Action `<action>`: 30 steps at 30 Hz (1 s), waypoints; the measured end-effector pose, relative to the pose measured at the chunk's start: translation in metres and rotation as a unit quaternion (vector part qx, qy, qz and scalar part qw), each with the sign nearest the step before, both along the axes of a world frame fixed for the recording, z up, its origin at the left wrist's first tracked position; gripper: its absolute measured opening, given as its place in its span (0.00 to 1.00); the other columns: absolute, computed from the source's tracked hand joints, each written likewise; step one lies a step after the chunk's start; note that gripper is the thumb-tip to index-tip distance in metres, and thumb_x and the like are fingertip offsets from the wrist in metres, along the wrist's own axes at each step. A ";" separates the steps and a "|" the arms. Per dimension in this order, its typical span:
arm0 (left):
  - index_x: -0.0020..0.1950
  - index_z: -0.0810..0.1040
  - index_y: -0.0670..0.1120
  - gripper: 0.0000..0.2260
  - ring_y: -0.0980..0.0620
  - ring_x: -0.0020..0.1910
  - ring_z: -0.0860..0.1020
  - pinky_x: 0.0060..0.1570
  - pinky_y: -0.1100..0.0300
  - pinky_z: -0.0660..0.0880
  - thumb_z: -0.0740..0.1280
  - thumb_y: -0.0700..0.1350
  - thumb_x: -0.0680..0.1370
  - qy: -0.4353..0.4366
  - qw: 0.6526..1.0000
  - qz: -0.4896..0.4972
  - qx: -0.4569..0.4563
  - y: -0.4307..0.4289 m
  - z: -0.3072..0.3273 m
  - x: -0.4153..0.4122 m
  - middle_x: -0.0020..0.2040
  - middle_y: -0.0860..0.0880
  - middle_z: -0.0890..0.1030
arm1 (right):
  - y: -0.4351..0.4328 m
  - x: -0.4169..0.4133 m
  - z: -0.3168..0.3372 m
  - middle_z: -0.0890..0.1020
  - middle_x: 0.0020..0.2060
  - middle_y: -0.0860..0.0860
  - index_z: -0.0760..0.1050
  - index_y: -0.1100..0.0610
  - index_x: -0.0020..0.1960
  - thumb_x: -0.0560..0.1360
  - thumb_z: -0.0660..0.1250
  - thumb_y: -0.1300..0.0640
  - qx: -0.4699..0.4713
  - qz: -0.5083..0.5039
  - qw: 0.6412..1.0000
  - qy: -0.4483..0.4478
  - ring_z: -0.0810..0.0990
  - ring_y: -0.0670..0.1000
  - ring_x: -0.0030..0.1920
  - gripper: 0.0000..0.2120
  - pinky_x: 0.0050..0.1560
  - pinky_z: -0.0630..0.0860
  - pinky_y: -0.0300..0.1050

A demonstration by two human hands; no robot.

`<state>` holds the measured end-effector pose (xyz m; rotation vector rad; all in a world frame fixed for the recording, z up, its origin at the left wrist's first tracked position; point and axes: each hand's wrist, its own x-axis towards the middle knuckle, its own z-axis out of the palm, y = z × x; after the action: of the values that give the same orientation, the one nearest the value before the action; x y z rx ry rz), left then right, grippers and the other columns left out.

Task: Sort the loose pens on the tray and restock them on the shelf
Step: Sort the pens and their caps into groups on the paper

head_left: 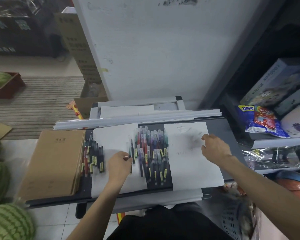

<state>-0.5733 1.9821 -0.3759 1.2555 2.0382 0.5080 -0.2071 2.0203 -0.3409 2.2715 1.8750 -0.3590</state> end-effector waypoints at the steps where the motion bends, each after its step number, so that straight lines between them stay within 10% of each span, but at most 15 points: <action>1: 0.60 0.84 0.41 0.11 0.55 0.41 0.77 0.48 0.62 0.69 0.73 0.43 0.80 0.004 1.000 -0.006 0.002 -0.001 0.001 0.002 0.54 0.45 0.86 | 0.002 0.001 -0.001 0.78 0.61 0.54 0.73 0.56 0.66 0.79 0.62 0.58 -0.002 0.003 1.000 -0.004 0.81 0.60 0.56 0.16 0.49 0.77 0.51; 12: 0.67 0.81 0.42 0.15 0.48 0.55 0.82 0.55 0.59 0.76 0.70 0.44 0.81 0.015 0.999 -0.041 -0.021 -0.013 0.001 -0.015 0.59 0.44 0.85 | 0.013 -0.009 -0.017 0.77 0.61 0.55 0.72 0.60 0.66 0.82 0.60 0.59 -0.023 0.024 0.999 -0.030 0.79 0.58 0.58 0.14 0.45 0.70 0.47; 18: 0.59 0.81 0.44 0.09 0.48 0.47 0.78 0.48 0.55 0.72 0.67 0.41 0.79 0.141 0.989 -0.033 0.017 -0.011 0.012 -0.063 0.53 0.45 0.84 | 0.019 -0.014 -0.016 0.77 0.55 0.53 0.73 0.59 0.59 0.79 0.59 0.64 0.003 0.019 0.999 -0.036 0.70 0.54 0.44 0.10 0.41 0.71 0.48; 30: 0.42 0.77 0.42 0.07 0.42 0.37 0.77 0.35 0.54 0.73 0.69 0.43 0.78 0.257 0.962 -0.085 -0.041 0.017 0.016 -0.082 0.38 0.44 0.79 | 0.030 -0.017 -0.018 0.73 0.57 0.53 0.67 0.58 0.66 0.81 0.62 0.61 0.002 0.027 0.999 -0.038 0.76 0.56 0.50 0.14 0.41 0.77 0.52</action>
<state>-0.6555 1.9987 -0.3595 1.6165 2.3054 0.0081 -0.2245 2.0500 -0.3587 2.1996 1.8975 -0.2577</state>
